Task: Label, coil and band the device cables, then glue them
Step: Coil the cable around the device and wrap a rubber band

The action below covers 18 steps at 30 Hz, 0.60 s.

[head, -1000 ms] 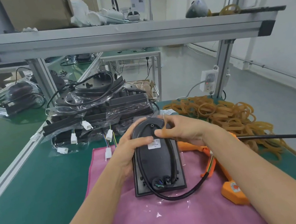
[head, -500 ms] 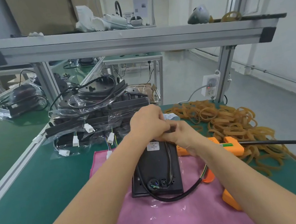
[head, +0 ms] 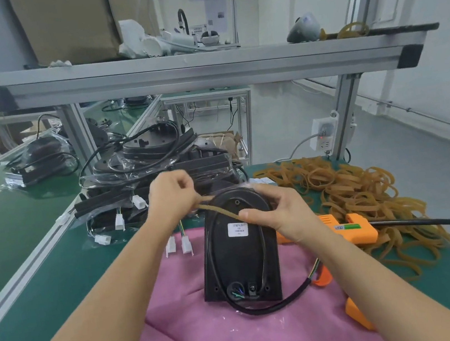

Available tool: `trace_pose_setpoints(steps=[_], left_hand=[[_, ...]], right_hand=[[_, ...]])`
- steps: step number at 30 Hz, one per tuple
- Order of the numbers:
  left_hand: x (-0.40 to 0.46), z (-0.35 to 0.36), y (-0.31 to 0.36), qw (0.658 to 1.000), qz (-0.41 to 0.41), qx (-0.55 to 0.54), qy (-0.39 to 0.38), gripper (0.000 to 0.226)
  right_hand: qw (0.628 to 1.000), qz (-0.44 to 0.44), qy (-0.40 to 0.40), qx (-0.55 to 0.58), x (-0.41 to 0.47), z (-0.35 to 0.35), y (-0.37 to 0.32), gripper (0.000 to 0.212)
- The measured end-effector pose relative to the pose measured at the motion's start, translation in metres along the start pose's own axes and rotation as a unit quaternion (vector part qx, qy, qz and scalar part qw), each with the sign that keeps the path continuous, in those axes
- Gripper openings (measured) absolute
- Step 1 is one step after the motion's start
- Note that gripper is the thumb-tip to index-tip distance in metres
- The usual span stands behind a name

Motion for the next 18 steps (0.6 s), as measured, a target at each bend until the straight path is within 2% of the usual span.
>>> trace_pose_setpoints(steps=[5,8,10,12,16,18], left_hand=[[-0.041,0.027,-0.059,0.976,-0.109,-0.178,-0.056,0.046],[-0.06,0.05,-0.066,0.95,-0.144,-0.263,-0.092,0.037],[-0.069,0.064,-0.067,0.914,-0.174,-0.345,-0.124,0.023],[-0.078,0.071,-0.069,0.893,-0.184,-0.384,-0.146,0.008],[-0.083,0.08,-0.051,0.879,-0.1,-0.419,-0.205,0.043],[-0.082,0.081,-0.046,0.882,-0.112,-0.415,-0.194,0.056]], right_hand=[[0.999,0.0,0.044,0.009,0.0,-0.003,0.006,0.048],[0.998,0.004,0.059,-0.008,0.003,-0.004,0.008,0.048],[0.997,0.008,0.071,-0.001,0.004,-0.008,0.011,0.043],[0.996,0.016,0.08,0.018,0.003,-0.012,0.016,0.038],[0.997,0.031,0.064,-0.006,0.01,-0.002,0.022,0.04],[0.997,0.048,0.063,-0.018,0.013,0.002,0.027,0.051]])
Point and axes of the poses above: each hand's wrist, its own x-axis towards the middle knuckle, its own z-axis out of the palm, y = z × x, the point moved 5 cm from there along x, towards the middle knuckle, and after that the axes turned 9 degrees about x, right-handed, at the moved point
